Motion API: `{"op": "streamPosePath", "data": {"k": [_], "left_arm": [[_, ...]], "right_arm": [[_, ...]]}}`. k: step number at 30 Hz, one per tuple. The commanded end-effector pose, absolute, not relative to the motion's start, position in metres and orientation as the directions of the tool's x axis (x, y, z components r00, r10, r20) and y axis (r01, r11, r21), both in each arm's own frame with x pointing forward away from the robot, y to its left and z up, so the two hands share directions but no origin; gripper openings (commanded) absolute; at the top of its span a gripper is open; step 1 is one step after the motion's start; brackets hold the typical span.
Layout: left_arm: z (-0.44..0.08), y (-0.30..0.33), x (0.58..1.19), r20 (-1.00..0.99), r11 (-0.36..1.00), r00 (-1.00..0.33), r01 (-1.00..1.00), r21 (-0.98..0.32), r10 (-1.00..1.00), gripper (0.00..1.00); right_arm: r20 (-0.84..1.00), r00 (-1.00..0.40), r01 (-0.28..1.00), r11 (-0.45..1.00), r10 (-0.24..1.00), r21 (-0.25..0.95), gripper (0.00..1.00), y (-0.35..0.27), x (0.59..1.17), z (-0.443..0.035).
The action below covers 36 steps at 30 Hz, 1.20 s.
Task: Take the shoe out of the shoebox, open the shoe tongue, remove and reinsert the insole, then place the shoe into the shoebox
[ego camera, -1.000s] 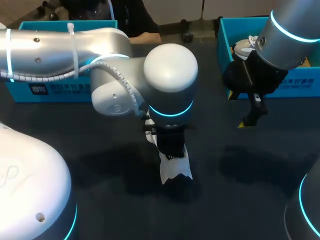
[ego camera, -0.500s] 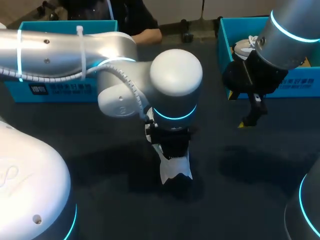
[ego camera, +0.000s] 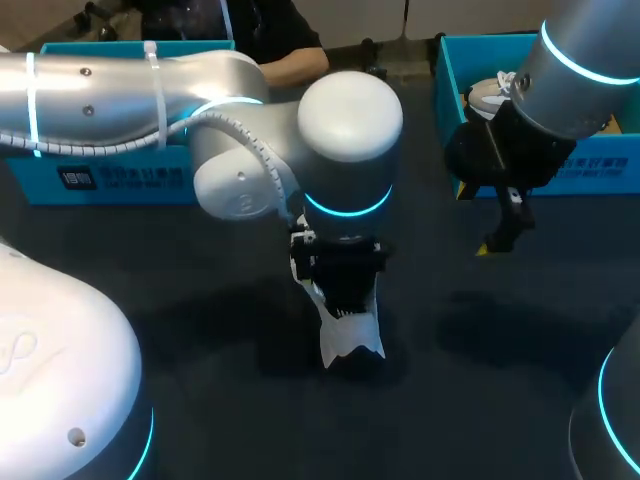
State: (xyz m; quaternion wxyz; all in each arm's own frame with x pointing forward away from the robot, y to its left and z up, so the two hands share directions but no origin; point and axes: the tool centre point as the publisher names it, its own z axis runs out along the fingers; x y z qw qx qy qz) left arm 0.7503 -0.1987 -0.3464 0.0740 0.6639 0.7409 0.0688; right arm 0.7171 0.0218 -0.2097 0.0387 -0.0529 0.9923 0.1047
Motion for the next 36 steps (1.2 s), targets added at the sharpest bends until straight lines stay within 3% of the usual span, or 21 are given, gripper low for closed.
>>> {"op": "streamPosePath", "data": {"k": [1,14,25,36], "left_arm": [[-0.341,-0.198,0.757,-0.008,0.104,-0.104,0.976,0.191,0.995,1.00],[-0.307,-0.189,0.760,-0.024,0.093,-0.091,0.986,0.141,0.996,1.00],[-0.270,-0.173,0.776,-0.032,0.101,-0.097,0.978,0.181,0.995,1.00],[-0.273,-0.170,0.818,-0.026,0.122,-0.120,0.969,0.215,0.992,1.00]], "right_arm": [[-0.088,-0.991,-0.113,0.973,-0.097,0.202,1.00,0.023,0.718,-0.211],[-0.088,-0.991,-0.113,0.973,-0.097,0.202,1.00,0.023,0.718,-0.211],[-0.088,-0.991,-0.113,0.973,-0.097,0.202,1.00,0.023,0.718,-0.211],[-0.088,-0.991,-0.113,0.973,-0.097,0.202,1.00,0.023,0.718,-0.211]]}}
